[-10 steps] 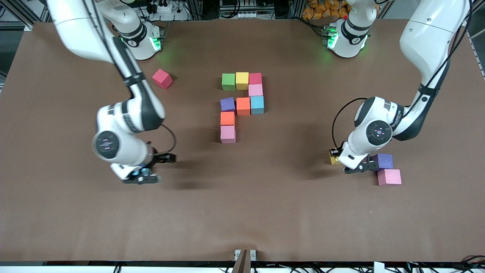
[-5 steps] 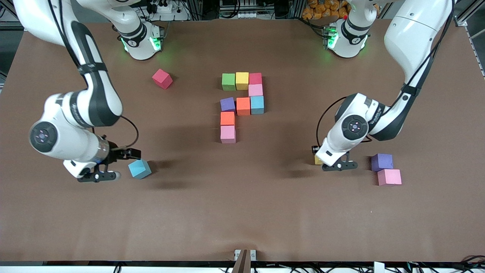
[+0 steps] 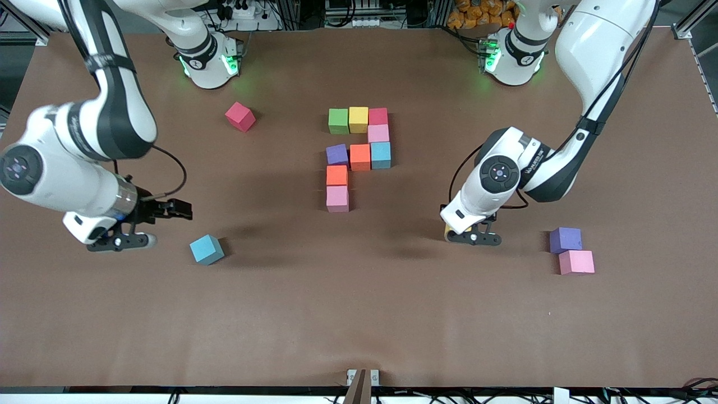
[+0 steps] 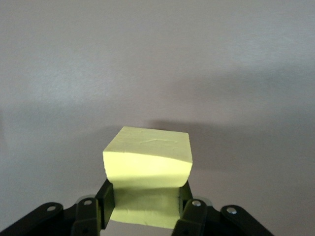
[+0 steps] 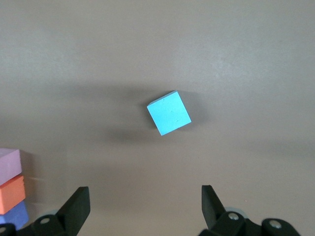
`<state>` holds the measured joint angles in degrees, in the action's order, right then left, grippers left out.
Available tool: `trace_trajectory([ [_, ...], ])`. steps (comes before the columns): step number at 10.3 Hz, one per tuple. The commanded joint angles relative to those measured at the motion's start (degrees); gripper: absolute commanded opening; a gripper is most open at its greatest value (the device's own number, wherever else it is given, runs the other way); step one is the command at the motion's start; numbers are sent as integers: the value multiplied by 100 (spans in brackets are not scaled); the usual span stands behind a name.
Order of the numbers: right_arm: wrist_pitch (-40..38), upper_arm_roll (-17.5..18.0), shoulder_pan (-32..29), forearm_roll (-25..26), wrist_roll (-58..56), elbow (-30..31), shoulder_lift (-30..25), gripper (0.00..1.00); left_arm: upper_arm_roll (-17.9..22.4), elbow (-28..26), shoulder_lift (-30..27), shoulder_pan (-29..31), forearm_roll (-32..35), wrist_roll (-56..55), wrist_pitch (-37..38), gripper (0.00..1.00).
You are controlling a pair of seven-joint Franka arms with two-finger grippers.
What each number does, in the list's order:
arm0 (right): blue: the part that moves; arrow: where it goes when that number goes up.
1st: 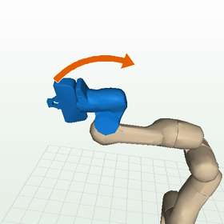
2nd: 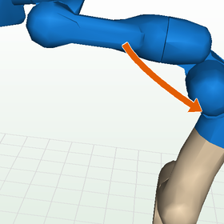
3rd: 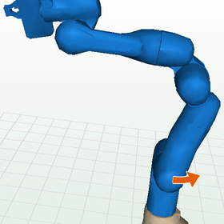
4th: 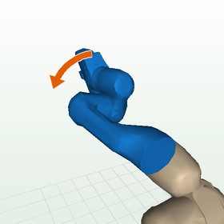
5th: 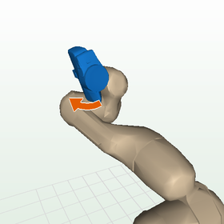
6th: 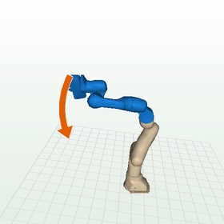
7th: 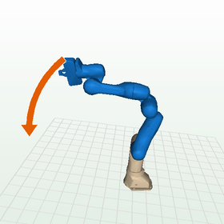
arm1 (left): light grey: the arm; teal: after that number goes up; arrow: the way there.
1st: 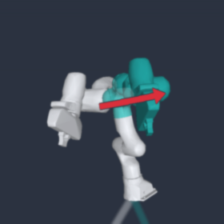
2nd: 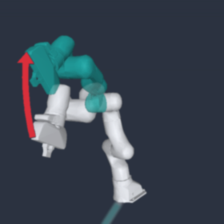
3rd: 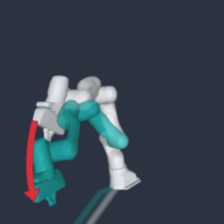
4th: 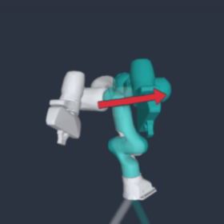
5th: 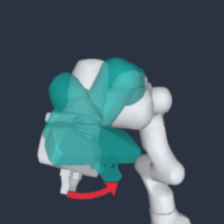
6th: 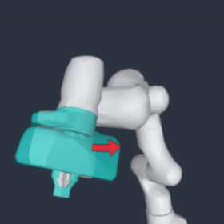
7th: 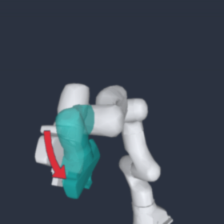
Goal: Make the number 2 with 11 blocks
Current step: 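Carry the yellow cube to the column while the right gripper retreats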
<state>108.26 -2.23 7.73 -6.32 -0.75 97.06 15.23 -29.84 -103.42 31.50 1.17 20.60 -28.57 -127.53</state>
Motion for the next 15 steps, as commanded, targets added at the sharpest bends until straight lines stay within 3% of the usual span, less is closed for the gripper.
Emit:
trace_trajectory([
  [1, -383, 135, -306, 87, -126, 191, -774, 100, -136, 93, -100, -107, 128, 551, 123, 46],
  [6, -1104, 143, -272, 386, -136, 156, -1540, 100, -277, 305, -65, -301, 128, 2554, 141, 45],
  [9, -1649, 91, -290, 412, -144, -493, -1532, 100, -268, 313, -21, -608, 128, 3505, 141, 45],
  [15, -1975, 91, -386, 728, -127, -952, -1479, 100, -250, 383, 163, -1205, 128, 4649, 141, 45],
])
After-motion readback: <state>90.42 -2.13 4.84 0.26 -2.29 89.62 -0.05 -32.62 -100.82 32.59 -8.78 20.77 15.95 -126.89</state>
